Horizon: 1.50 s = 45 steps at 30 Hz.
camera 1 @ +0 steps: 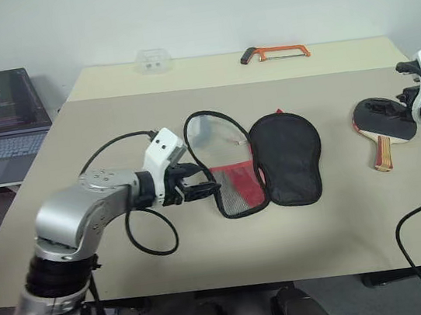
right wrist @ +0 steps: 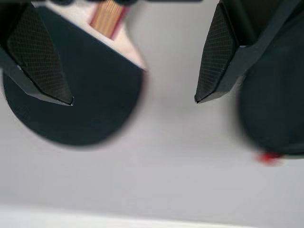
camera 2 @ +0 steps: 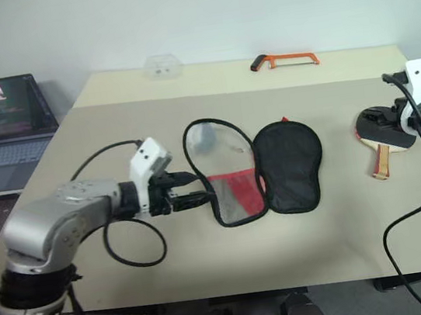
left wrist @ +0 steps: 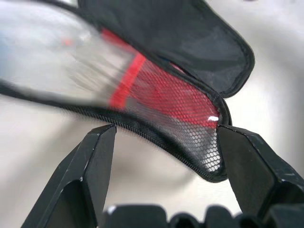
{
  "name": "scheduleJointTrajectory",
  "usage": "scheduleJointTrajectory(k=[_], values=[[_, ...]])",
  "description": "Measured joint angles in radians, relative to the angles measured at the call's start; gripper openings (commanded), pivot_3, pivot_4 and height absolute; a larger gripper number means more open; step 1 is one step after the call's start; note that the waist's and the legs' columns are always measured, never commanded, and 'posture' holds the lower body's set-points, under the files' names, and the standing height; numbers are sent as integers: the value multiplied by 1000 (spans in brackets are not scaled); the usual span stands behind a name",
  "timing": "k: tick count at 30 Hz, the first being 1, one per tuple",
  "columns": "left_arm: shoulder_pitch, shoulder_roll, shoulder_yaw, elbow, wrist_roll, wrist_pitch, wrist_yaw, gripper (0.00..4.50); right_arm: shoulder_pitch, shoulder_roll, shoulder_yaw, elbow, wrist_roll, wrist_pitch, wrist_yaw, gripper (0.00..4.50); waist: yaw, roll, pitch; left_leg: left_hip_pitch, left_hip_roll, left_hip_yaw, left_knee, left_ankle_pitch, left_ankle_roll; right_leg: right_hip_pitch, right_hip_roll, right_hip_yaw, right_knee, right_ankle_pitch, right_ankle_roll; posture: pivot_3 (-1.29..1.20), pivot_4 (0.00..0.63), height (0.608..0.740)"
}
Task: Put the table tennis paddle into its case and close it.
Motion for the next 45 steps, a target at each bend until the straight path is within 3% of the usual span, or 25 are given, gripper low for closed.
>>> scheduleJointTrajectory(k=[6, 19, 28, 32, 39, 45], values=[[48, 136, 79, 9, -14, -128, -169, 3661, -25, 62, -142, 72, -12, 59, -243, 4500, -2, 0, 0, -1, 0, 2, 0, 0, 0, -1, 0, 0, -1, 0, 0, 0, 150, 740], [48, 100, 81, 8, -26, -155, -179, 3661, 39, 221, -234, -84, -15, 264, -453, 4500, -7, 0, 0, -1, 0, 2, 0, 0, 0, 0, 0, 0, 1, 0, 1, 0, 150, 740], [50, 99, 75, 8, -25, -155, -179, 3661, 116, 304, -261, -205, -15, 345, -490, 4500, -14, 0, 0, 0, 0, 1, 1, 0, 0, 0, 1, 0, 1, 0, 1, 0, 150, 740], [50, 98, 73, 8, -25, -155, -171, 3707, 116, 313, -274, -189, -19, 310, -506, 3628, -20, 0, 0, 0, 0, 1, 1, 0, 0, 0, 1, 0, 1, 0, 1, 0, 150, 740], [39, 96, 70, 10, -24, -155, -164, 3707, 106, 323, -271, -139, -25, 236, -533, 1225, -27, -2, -2, 2, 0, 1, 0, 0, 0, 1, 1, 0, 2, 1, 2, 0, 150, 740], [27, 91, 37, 44, -10, -163, -166, 3707, 76, 348, -272, -180, -24, 292, -564, 1122, -29, -2, -1, 2, 0, 1, 0, 0, 0, 0, 1, 1, 2, 1, 2, 0, 150, 740]])
